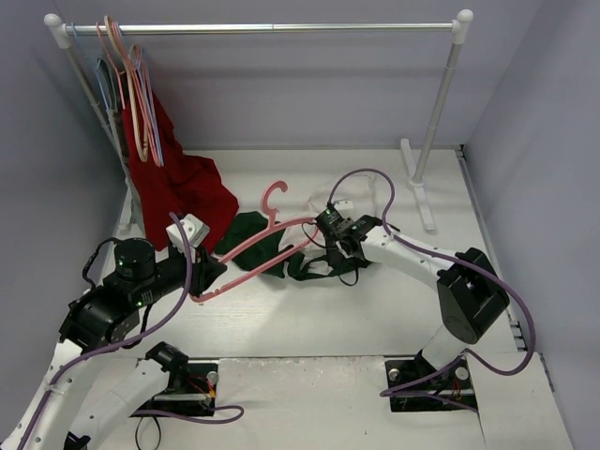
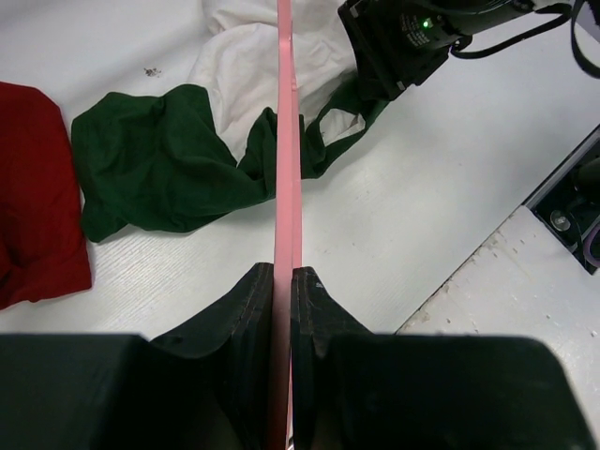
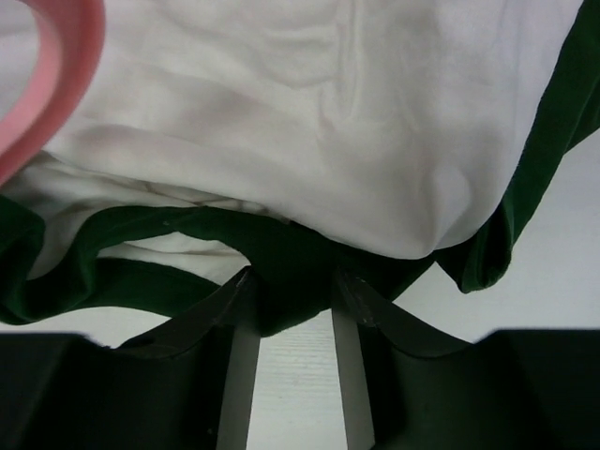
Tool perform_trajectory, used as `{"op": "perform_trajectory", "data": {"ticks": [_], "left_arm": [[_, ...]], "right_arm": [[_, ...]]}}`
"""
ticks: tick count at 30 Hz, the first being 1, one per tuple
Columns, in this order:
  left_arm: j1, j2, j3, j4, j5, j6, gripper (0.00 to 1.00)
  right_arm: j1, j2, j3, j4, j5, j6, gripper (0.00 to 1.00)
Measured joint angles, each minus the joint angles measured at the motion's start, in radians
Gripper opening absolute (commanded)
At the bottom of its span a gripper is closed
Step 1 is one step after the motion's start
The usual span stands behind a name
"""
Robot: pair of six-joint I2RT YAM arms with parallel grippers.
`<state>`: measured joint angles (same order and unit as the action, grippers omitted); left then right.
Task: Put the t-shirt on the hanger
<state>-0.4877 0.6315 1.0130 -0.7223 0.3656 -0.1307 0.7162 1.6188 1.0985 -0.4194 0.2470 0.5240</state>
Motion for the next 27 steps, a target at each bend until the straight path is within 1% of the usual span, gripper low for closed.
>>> {"op": "perform_trajectory", "data": {"ticks": [1,3,4,6,10,16,27], "left_arm": [[-0.002,-0.001,0.001,0.000,0.002,0.000,0.00],[-0.002,-0.006,0.003,-0.001,0.009,0.000,0.00],[-0.003,-0.008,0.003,-0.001,0.013,0.000,0.00],[-0.003,-0.012,0.003,-0.002,0.023,0.000,0.00],[-0.003,-0.016,0.003,-0.002,0.049,0.000,0.00],[-0.004,-0.018,-0.004,0.002,0.087,0.000,0.00],[-0.009,-0.017,-0.046,0.031,0.151,-0.005,0.00]], "right_arm": [[-0.001,0.004,-0.005,0.000,0.002,0.000,0.26],[-0.003,0.006,-0.012,0.000,0.005,-0.003,0.19],[-0.006,0.006,-0.012,0.001,0.007,-0.006,0.13],[-0.018,0.006,-0.012,0.008,0.009,-0.012,0.06],[-0.058,0.006,-0.012,0.014,0.010,-0.048,0.05],[-0.106,0.006,-0.003,0.015,0.004,-0.118,0.05],[-0.108,0.006,0.027,0.018,-0.035,-0.184,0.05]]}}
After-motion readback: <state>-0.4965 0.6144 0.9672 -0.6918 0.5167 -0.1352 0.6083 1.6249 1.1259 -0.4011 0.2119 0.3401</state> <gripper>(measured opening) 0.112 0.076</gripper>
